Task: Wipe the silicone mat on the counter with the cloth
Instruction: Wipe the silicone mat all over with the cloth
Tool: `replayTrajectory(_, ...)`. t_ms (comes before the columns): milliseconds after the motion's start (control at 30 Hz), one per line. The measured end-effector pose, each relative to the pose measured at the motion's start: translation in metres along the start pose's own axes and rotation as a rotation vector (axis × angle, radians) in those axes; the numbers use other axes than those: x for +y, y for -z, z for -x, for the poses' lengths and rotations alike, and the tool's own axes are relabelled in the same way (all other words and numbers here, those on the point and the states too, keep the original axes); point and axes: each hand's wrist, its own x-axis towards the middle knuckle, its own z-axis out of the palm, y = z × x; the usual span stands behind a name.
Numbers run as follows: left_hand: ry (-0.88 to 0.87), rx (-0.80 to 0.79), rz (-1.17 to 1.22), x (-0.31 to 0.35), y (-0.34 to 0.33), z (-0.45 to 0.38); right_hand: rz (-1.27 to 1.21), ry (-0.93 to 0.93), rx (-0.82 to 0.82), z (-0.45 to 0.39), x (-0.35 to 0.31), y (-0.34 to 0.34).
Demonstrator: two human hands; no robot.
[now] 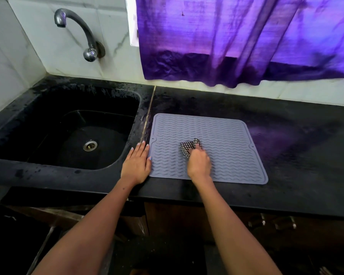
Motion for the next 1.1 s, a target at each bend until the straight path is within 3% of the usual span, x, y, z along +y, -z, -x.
replayTrajectory(233, 0.004, 0.007, 0.004, -0.001, -0.002, 0.0, 0.272, 0.114, -0.07, 0.011, 0.013, -0.018)
replayTrajectory(400, 0.003, 0.007, 0.0, -0.001, -0.001, 0.0, 0.132, 0.078, -0.139, 0.0, 0.018, 0.005)
replayTrajectory(500, 0.004, 0.0, -0.005, -0.001, 0.0, 0.0, -0.051, -0.074, -0.056, -0.007, 0.022, 0.02)
replayTrajectory(633, 0.012, -0.009, -0.008, -0.001, 0.0, -0.001, 0.06, -0.117, 0.05, -0.003, 0.035, 0.016)
replayTrajectory(833, 0.013, 0.004, 0.014, -0.001, -0.001, -0.002, 0.236, 0.003, 0.004, 0.005, 0.052, -0.003)
replayTrajectory(967, 0.014, -0.004, -0.005, -0.003, -0.003, -0.003, 0.177, -0.04, -0.034, 0.0, 0.051, 0.012)
replayTrajectory(1100, 0.013, 0.0, -0.006, -0.004, -0.003, -0.003, -0.049, -0.229, 0.012, -0.013, 0.053, 0.038)
